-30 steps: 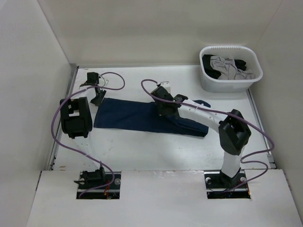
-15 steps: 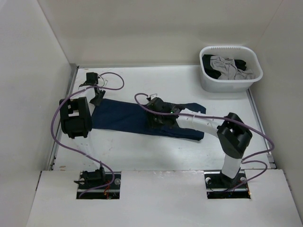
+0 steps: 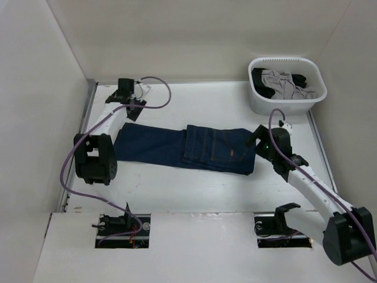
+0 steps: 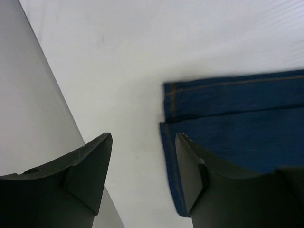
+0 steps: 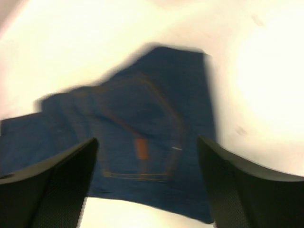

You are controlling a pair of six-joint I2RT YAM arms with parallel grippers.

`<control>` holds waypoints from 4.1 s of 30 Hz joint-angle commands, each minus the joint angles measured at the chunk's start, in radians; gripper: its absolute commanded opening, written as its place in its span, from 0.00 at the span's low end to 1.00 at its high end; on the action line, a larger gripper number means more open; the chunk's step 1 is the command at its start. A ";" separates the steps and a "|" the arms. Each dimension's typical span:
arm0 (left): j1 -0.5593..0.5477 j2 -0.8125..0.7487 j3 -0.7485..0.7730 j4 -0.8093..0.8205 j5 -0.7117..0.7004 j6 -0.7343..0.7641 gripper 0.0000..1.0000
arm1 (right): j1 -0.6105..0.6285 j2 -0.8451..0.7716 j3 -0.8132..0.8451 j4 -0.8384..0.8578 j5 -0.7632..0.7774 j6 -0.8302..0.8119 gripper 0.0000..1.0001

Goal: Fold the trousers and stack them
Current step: Fold the trousers

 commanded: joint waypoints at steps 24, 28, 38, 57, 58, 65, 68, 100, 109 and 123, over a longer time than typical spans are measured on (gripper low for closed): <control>-0.534 0.003 0.127 -0.106 0.365 -0.281 0.53 | -0.334 -0.023 0.269 -0.416 -0.221 -0.338 0.00; -0.468 -0.027 0.116 -0.112 0.347 -0.278 0.53 | -0.317 0.039 0.522 -0.644 -0.206 -0.484 0.00; -0.275 -0.069 0.041 -0.106 0.304 -0.260 0.53 | 0.267 0.485 1.013 -0.922 0.006 -0.435 0.00; -0.018 0.000 -0.070 -0.048 0.304 -0.232 0.52 | 0.568 1.047 1.213 -0.497 -0.149 -0.214 0.61; -0.018 0.005 -0.070 -0.043 0.304 -0.232 0.52 | 0.572 1.045 1.212 -0.467 -0.196 -0.220 0.80; -0.059 -0.072 -0.031 -0.064 0.316 -0.223 0.52 | 0.594 0.742 0.899 -0.121 -0.293 -0.251 1.00; -0.153 -0.153 -0.045 -0.068 0.370 -0.234 0.54 | 0.481 0.579 0.639 -0.089 -0.154 -0.112 0.99; -0.085 -0.264 0.245 -0.055 0.203 -0.301 0.68 | -0.576 0.238 0.576 -0.688 -0.050 -0.298 1.00; 0.209 -0.322 0.233 -0.111 0.121 -0.251 0.70 | -0.621 0.237 0.661 -0.745 0.143 -0.348 1.00; 0.193 -0.394 0.120 -0.104 0.123 -0.228 0.71 | -0.636 0.192 0.623 -0.713 0.130 -0.378 1.00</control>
